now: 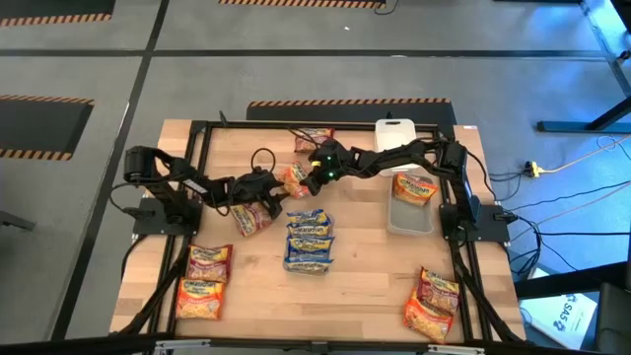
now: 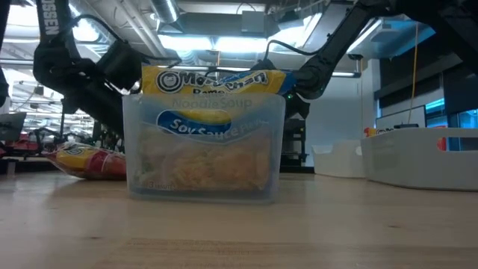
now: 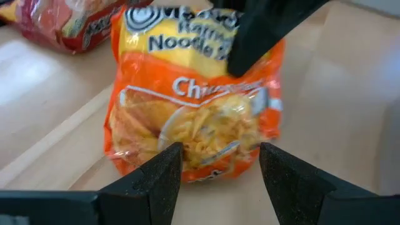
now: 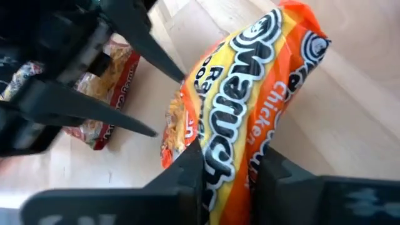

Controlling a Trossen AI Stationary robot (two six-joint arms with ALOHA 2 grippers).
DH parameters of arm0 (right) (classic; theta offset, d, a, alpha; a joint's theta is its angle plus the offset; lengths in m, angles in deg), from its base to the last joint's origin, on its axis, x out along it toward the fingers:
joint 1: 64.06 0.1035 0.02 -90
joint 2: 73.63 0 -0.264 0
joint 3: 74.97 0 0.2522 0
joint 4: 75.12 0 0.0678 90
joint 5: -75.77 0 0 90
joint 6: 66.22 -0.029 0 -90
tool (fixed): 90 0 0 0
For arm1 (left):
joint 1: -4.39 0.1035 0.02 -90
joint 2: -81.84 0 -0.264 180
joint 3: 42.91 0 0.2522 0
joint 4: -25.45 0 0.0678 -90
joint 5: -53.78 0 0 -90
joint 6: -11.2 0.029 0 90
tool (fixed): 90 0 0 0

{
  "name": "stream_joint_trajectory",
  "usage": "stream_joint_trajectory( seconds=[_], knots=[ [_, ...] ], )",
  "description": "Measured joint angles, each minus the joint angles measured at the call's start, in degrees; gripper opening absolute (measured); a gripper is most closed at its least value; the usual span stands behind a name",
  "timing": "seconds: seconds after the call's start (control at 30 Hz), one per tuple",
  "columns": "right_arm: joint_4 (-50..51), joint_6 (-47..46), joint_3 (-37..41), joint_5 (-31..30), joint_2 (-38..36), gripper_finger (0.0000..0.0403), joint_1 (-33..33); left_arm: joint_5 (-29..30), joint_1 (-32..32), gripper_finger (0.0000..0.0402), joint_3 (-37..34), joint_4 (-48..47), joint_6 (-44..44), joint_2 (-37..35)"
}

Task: Sort Maruchan noodles
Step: Put the top left orange noodle pack into the gray bin

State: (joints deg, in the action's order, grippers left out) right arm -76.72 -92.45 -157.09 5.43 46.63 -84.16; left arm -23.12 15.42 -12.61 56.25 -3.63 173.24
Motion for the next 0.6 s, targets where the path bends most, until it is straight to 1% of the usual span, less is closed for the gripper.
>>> stream_joint_trajectory(
  seconds=[0.13, 0.23, 0.37, 0.47, 0.6],
  knots=[
    [1.02, 4.38, 0.00, 0.08, -1.20, 0.0059, 0.62, -0.21, -1.26, 0.0206, 0.01, -4.49, -2.47, -4.84],
    [3.00, 7.81, 0.02, -0.56, -3.46, 0.0060, 1.13, -0.39, -2.72, 0.0206, 0.02, -10.28, -4.09, -8.98],
    [8.27, 12.73, 0.02, -1.98, -7.76, 0.0058, 1.38, 1.27, -4.89, 0.0206, 0.02, -17.94, -7.05, -13.91],
    [13.16, 16.84, 0.04, -4.49, -11.71, 0.0059, 1.39, 4.69, -6.54, 0.0206, 0.02, -19.82, -8.98, -15.26],
    [19.31, 20.46, 0.04, -7.14, -17.14, 0.0063, 1.33, 5.72, -8.64, 0.0206, 0.02, -19.74, -9.62, -15.07]
  ],
)
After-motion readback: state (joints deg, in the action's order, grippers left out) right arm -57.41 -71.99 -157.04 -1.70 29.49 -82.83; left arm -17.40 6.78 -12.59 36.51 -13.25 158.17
